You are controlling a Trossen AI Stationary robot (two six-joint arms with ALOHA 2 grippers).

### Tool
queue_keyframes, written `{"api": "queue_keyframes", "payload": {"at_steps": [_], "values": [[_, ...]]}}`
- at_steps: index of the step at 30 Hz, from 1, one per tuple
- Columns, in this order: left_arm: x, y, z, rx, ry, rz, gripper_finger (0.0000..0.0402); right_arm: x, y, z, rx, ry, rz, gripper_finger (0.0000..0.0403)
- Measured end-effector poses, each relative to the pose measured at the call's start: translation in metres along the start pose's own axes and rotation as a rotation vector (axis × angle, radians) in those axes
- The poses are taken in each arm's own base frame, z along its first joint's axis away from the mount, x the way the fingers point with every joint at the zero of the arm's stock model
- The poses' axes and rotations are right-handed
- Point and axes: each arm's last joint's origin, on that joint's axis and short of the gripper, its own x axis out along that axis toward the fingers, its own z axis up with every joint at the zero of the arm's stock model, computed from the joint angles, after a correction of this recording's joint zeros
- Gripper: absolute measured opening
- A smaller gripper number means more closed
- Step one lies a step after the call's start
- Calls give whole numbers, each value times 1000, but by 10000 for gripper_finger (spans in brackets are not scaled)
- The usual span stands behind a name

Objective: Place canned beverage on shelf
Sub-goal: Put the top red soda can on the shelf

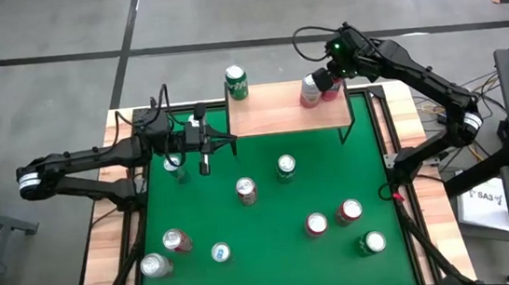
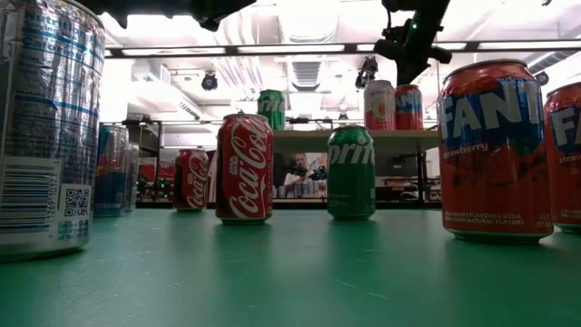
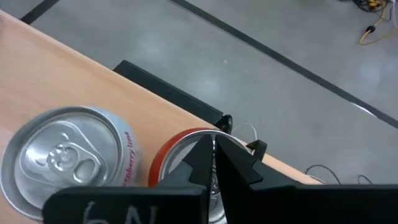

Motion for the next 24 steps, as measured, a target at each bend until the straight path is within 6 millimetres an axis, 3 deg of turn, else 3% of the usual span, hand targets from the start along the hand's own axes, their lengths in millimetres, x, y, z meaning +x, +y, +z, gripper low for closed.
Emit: {"api": "queue_keyframes", "payload": {"at_steps": [8, 12, 16, 24], "values": [[0, 0, 0, -17, 0, 0, 0, -26, -5, -4, 11, -58, 30, 11], [0, 0, 0, -19, 0, 0, 0, -40, -3, -10, -2, -41, 167, 11], [0, 0, 0, -18, -4, 1, 0, -40, 1, -20, -15, 44, 269, 11], [0, 0, 1, -16, -13, 4, 0, -25, 4, -32, -16, 142, 183, 11]]}}
